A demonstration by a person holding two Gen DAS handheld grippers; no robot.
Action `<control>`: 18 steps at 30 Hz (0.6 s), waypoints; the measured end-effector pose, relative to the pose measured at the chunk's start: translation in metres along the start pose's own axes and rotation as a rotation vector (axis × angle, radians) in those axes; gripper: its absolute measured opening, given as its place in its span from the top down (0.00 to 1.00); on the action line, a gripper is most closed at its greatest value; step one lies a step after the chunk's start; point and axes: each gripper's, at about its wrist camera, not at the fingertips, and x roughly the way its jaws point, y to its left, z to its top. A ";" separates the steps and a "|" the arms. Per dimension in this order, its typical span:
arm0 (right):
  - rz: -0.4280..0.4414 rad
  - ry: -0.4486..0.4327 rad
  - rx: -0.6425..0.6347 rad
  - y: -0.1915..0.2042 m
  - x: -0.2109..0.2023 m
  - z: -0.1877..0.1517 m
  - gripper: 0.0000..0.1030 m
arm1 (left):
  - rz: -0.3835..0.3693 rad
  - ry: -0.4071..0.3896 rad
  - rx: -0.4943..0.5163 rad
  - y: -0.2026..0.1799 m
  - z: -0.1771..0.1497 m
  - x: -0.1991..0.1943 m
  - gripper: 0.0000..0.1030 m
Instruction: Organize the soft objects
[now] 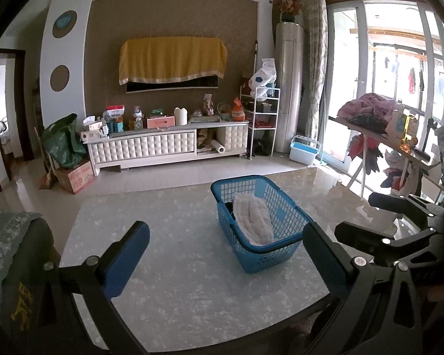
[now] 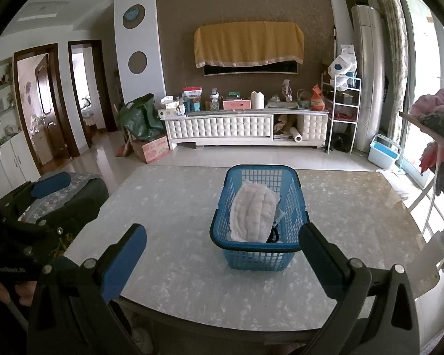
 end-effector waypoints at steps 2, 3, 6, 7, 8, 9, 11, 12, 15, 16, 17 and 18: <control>0.002 -0.004 0.000 0.000 -0.001 0.000 0.00 | 0.000 -0.002 0.002 -0.002 0.000 -0.001 0.00; 0.001 -0.007 -0.001 0.000 -0.002 -0.001 0.00 | 0.000 -0.003 0.003 -0.002 0.001 -0.002 0.00; 0.002 -0.010 -0.003 0.001 -0.003 -0.002 0.00 | 0.011 -0.007 0.008 -0.003 0.002 -0.004 0.00; 0.004 -0.010 -0.004 0.001 -0.003 -0.002 0.00 | 0.014 -0.009 0.011 -0.003 0.002 -0.004 0.00; 0.003 -0.011 -0.005 0.001 -0.003 -0.004 0.00 | 0.012 -0.008 0.013 -0.004 0.002 -0.005 0.00; 0.004 -0.010 -0.006 0.001 -0.003 -0.004 0.00 | 0.004 -0.003 0.009 -0.003 0.002 -0.005 0.00; 0.004 -0.008 -0.006 0.001 -0.003 -0.004 0.00 | -0.006 -0.003 0.004 -0.003 0.003 -0.005 0.00; 0.004 -0.007 -0.008 0.002 -0.003 -0.004 0.00 | -0.010 -0.004 0.002 -0.003 0.003 -0.005 0.00; 0.005 -0.006 -0.008 0.002 -0.004 -0.006 0.00 | -0.003 -0.008 0.002 -0.003 0.003 -0.006 0.00; 0.005 -0.005 -0.007 0.002 -0.004 -0.006 0.00 | -0.001 -0.008 0.004 -0.004 0.003 -0.006 0.00; 0.005 -0.004 -0.005 0.001 -0.004 -0.006 0.00 | -0.002 -0.008 0.005 -0.004 0.002 -0.005 0.00; 0.006 -0.003 -0.004 0.001 -0.004 -0.007 0.00 | 0.001 -0.009 0.004 -0.005 0.003 -0.005 0.00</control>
